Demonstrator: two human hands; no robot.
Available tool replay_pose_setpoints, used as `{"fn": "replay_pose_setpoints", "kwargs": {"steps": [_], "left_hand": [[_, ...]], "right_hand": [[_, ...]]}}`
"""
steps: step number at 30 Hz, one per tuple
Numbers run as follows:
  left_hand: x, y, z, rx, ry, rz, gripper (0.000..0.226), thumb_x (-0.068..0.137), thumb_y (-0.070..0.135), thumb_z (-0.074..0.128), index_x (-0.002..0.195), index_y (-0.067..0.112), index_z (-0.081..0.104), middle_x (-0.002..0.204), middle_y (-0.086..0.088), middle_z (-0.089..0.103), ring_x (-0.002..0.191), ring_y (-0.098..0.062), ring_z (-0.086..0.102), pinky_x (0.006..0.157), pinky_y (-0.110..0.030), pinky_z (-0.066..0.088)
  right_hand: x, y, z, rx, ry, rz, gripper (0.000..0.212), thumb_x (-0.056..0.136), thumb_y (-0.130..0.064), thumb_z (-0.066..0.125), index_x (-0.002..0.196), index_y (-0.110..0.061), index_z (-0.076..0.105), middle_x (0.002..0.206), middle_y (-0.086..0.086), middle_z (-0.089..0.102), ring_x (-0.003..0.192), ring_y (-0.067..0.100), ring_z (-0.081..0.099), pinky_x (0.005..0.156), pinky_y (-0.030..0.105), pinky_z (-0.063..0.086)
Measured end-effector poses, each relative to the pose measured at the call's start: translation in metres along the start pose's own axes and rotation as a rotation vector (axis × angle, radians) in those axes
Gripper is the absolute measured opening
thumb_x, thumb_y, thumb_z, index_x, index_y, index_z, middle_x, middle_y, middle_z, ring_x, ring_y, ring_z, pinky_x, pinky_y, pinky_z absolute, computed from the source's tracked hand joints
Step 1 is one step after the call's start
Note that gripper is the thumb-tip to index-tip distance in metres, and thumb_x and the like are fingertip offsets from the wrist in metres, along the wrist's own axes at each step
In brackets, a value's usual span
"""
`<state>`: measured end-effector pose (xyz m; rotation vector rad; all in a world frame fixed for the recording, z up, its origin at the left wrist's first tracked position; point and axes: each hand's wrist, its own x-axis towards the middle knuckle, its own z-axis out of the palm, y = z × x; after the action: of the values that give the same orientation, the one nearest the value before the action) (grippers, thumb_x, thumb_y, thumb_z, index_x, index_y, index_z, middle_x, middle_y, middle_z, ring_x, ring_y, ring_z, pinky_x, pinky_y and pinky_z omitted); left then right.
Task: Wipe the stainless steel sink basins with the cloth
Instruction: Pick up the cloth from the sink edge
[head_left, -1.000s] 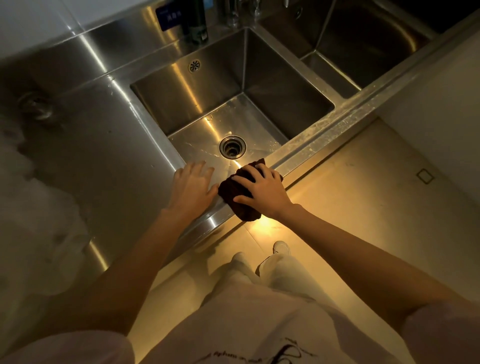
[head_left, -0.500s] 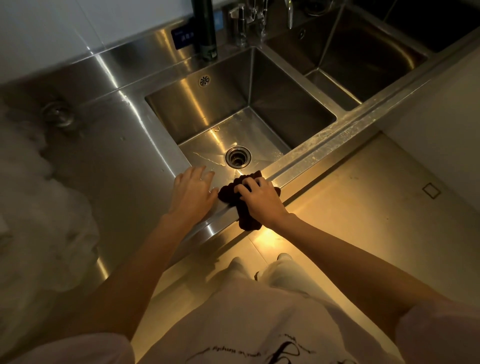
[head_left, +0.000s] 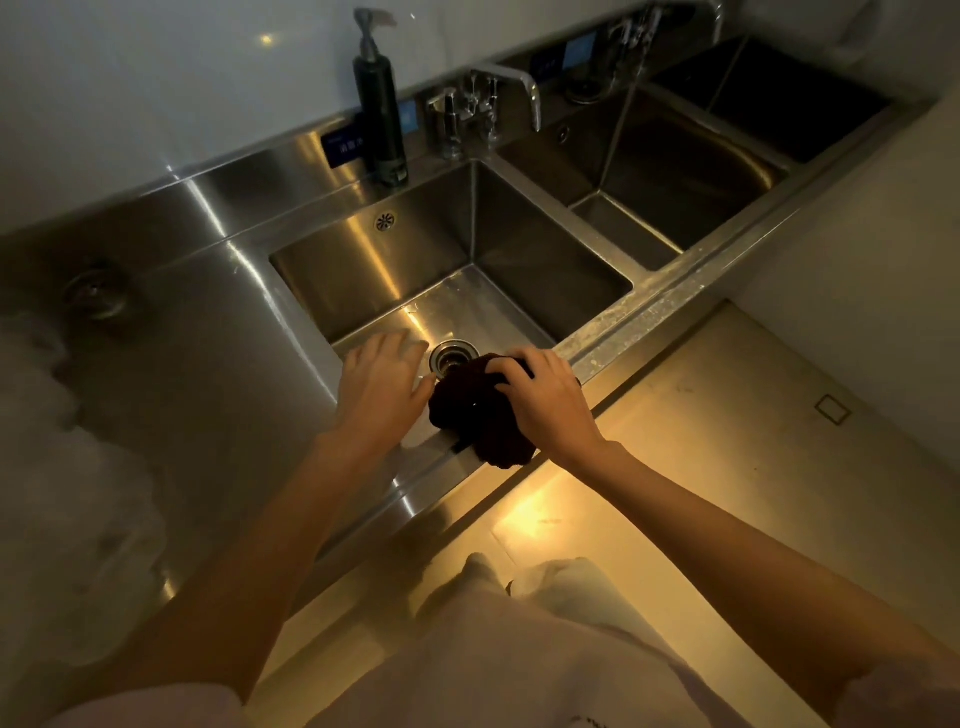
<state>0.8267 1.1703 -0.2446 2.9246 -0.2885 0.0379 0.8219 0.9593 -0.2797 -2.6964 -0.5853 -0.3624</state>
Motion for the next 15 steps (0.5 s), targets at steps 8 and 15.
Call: {"fn": "replay_pose_setpoints", "kwargs": {"steps": [8,15], "left_hand": [[0.056,0.069,-0.015,-0.025,0.043,0.142,0.044,0.094,0.033,0.052,0.135,0.016,0.051,0.140,-0.009,0.048,0.132,-0.026,0.041,0.107,-0.044,0.031],[0.110,0.170,-0.013,0.001,0.035,0.269,0.049,0.098,0.040,0.047,0.142,0.019,0.044,0.146,-0.005,0.042,0.137,-0.022,0.034,0.112,-0.043,0.026]], "right_hand": [[0.006,0.057,-0.069,-0.043,0.202,0.111,0.030,0.088,-0.023,0.051,0.114,-0.013,0.062,0.112,0.011,0.061,0.101,0.028,0.058,0.085,0.039,0.048],[-0.019,0.142,-0.128,-0.034,0.303,0.233,0.026,0.088,-0.020,0.059,0.113,-0.016,0.061,0.114,0.008,0.061,0.103,0.027,0.056,0.086,0.040,0.048]]}}
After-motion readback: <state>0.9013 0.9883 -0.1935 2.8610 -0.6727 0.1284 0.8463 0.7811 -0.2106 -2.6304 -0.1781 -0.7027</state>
